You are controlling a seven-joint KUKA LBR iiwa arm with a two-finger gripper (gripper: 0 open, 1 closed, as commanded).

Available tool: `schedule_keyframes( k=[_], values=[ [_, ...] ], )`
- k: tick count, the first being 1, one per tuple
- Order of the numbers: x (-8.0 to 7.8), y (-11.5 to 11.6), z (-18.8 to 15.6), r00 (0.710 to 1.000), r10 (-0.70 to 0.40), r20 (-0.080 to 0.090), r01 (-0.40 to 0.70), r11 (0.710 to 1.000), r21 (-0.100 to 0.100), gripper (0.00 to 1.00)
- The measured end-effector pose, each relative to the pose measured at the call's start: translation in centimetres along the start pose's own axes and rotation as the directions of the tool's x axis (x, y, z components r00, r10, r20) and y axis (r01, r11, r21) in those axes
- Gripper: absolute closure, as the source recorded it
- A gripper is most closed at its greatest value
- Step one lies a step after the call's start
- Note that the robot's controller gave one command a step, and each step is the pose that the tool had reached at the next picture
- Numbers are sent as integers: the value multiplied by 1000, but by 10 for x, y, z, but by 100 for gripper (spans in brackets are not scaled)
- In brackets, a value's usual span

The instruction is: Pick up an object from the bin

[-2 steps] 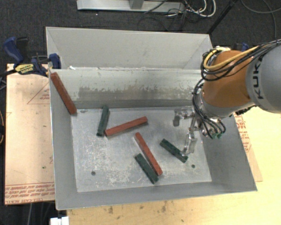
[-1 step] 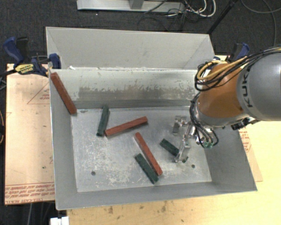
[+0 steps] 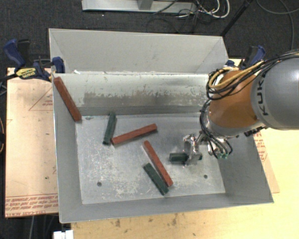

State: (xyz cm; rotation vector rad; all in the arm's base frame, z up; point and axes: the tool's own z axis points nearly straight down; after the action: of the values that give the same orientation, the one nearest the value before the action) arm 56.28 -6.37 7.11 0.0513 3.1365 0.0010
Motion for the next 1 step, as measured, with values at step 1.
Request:
schedule_keyframes(
  k=[1],
  values=[
    [0, 0, 0, 1000, 1, 0, -1, 1000, 0, 100]
  ],
)
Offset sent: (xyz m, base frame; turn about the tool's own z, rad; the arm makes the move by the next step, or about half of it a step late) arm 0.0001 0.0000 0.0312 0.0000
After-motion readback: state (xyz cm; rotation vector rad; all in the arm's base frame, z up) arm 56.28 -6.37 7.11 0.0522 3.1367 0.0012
